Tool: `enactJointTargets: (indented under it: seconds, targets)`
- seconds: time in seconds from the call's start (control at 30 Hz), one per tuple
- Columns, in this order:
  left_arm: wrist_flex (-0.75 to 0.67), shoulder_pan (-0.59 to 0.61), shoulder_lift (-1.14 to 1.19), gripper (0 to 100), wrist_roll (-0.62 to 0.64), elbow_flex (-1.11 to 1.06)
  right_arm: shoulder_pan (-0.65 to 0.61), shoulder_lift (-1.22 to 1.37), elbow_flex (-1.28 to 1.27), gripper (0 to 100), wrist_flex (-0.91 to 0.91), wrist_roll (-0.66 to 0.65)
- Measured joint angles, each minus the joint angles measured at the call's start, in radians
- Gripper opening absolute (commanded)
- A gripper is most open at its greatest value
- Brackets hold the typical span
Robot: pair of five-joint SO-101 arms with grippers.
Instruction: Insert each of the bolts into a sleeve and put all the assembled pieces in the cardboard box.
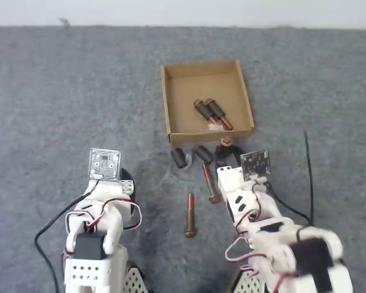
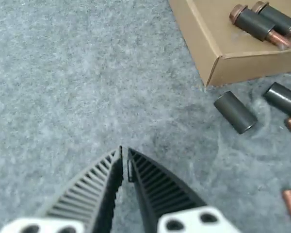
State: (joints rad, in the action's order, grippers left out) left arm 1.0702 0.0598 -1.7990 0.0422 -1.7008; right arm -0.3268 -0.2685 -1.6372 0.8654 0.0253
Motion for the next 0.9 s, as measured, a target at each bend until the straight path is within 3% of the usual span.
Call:
enactJointTargets:
  seconds: [0.33, 0.63, 0.9]
  targets:
    - [0.0, 0.0, 0.0, 1, -0.002, 0.0, 0.025, -0.253, 0.081, 0.6, -0.586, 0.0]
    - [0.0, 0.0, 0.0, 1, -0.002, 0.0, 0.097, -0.304, 0.272, 0.6, -1.054, 0.0]
    - [0.0, 0.0, 0.0, 1, -0.002, 0.0, 0.167, -0.302, 0.436, 0.6, -1.309, 0.0]
